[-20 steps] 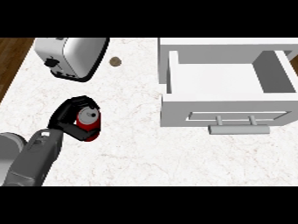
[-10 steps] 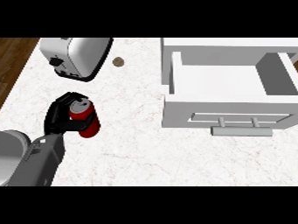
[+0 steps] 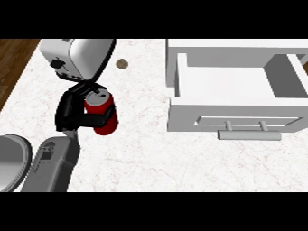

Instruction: Pick up the can, place it into the drawer and close the drawer

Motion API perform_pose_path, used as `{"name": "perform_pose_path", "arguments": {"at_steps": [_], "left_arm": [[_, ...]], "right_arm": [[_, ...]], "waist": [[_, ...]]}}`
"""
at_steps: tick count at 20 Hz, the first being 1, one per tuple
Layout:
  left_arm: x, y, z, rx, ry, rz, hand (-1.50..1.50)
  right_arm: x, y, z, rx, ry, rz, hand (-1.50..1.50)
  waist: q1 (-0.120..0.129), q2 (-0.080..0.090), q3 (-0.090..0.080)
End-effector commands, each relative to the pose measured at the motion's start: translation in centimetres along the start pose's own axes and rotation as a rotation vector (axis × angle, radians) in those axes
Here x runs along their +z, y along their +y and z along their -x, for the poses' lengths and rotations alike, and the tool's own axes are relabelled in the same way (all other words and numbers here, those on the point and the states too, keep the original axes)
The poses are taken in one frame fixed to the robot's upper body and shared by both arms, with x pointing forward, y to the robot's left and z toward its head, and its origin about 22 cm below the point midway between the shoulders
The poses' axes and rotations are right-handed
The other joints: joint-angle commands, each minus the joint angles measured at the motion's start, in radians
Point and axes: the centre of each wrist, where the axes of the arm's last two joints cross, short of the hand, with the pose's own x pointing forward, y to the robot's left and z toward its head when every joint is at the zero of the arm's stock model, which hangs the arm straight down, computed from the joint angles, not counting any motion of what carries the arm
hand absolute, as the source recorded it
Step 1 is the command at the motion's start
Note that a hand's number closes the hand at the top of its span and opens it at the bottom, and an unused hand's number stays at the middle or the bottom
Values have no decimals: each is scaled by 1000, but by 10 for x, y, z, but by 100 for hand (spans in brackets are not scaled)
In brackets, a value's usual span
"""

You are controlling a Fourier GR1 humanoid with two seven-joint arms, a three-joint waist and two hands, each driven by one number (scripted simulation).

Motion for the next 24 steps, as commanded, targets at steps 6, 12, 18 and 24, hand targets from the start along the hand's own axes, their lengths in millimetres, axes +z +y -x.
{"name": "perform_pose_path", "arguments": {"at_steps": [6, 12, 18, 24], "left_arm": [[-11, -63, -84, -25, -43, 76, 150], [-33, -119, -140, -45, -57, 119, 150], [-59, -151, -171, -90, -106, 137, 150], [-75, -204, -232, -81, -106, 157, 150]], "right_arm": [[-11, -13, 1, -3, -27, 6, -150], [-1, 2, 5, -12, -22, 8, -150], [7, 1, 12, 3, -23, 12, -150], [7, -5, -13, -2, -13, -7, -150]], "waist": [[-11, 5, -1], [-16, 5, -1], [-24, 7, -1], [-38, 6, 0]]}}
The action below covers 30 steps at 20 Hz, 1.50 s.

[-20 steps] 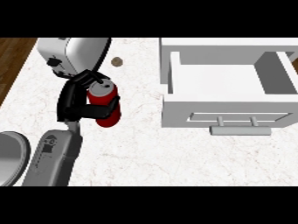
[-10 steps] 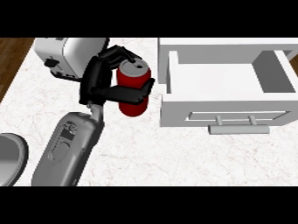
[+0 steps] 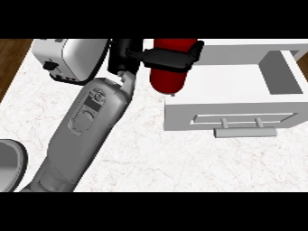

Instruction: Pick up the can, place it into the drawer and close the drawer

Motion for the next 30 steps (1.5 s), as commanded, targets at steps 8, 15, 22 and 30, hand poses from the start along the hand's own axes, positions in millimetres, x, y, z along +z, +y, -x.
{"name": "perform_pose_path", "arguments": {"at_steps": [8, 15, 22, 30], "left_arm": [[-45, -52, -52, -36, 18, 14, 150], [-57, -59, -35, -86, 49, 11, 150], [-64, -74, -36, -148, 49, -8, 150], [-66, -73, -19, -154, 79, -27, 150]], "right_arm": [[-18, 11, 3, -8, 1, 7, -150], [-15, 7, 1, -4, -5, 0, -150], [-24, 4, 9, 6, 0, -32, -150], [-29, 19, -1, -12, -12, -24, -150]], "waist": [[-12, 5, 0], [-14, 6, 1], [-39, 12, 2], [-59, 15, 2]]}}
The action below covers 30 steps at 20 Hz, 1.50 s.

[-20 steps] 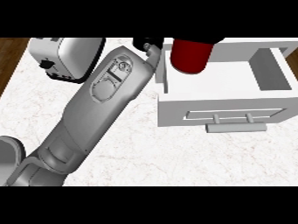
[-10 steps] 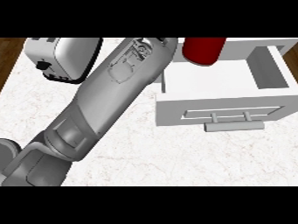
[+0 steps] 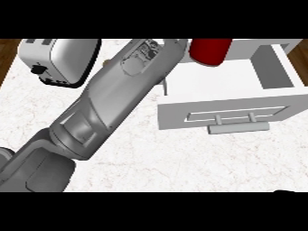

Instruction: Pick up the can, place it into the drawer and close the drawer

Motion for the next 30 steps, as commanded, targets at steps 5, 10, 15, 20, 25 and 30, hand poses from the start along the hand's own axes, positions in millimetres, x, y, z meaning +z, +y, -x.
{"name": "perform_pose_path", "arguments": {"at_steps": [5, 10, 15, 20, 25, 30], "left_arm": [[3, -4, 26, -68, -1, -54, 150], [-2, -1, 31, -94, -18, -48, 150], [3, -2, 49, -137, -10, -66, 150], [3, 2, 62, -177, -13, -92, -150], [0, 2, 55, -163, -6, -143, -150], [8, 3, 78, -168, -9, -180, -150]], "right_arm": [[-11, -8, -6, 4, -5, -24, -150], [-11, 7, 1, -9, -12, -24, -150], [-16, 3, -6, 1, -13, -34, -150], [-10, 3, -6, -1, -21, -55, -150], [-15, 0, 0, 18, -20, -59, -150], [-17, 7, -7, -4, -37, -82, -150]], "waist": [[-20, 4, 0], [-30, 10, 1], [-44, 12, 1], [-61, 17, 1], [-54, 16, 1], [-77, 20, 1]]}}
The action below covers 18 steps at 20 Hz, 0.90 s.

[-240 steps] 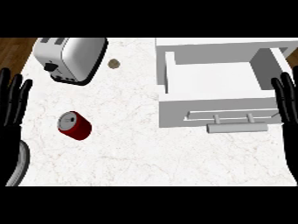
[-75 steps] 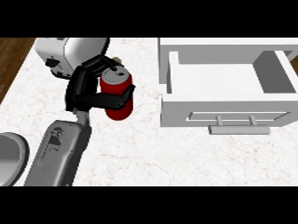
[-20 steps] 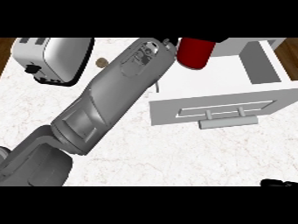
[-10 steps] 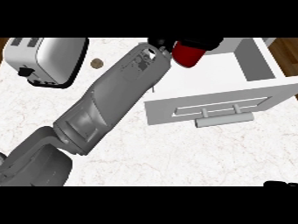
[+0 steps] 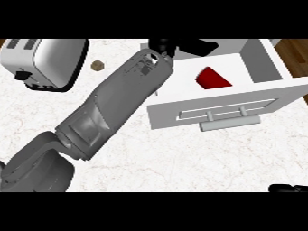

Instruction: Pick up the can, place it into the drawer and close the drawer

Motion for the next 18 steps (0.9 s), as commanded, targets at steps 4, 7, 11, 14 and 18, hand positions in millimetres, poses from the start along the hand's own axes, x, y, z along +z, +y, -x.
{"name": "perform_pose_path", "arguments": {"at_steps": [4, 7, 11, 14, 18], "left_arm": [[2, 0, 8, 26, 17, -43, -150], [3, -4, -8, 56, 8, -60, -150], [3, -1, 1, 100, 28, -21, -150], [3, -3, -9, 123, 29, -46, -150], [3, -3, -15, 176, 26, -48, -150]], "right_arm": [[-4, 5, -4, 16, -20, -10, -150], [-3, 3, -15, 121, -68, -6, -150], [-3, -8, -30, 288, -146, -19, -150], [-7, 4, -38, 346, -175, -76, -150], [-14, 13, -37, 430, -212, -81, -150]], "waist": [[-5, 4, -1], [-3, -3, -1], [31, -7, -2], [18, -2, -2], [48, -8, -2]]}}
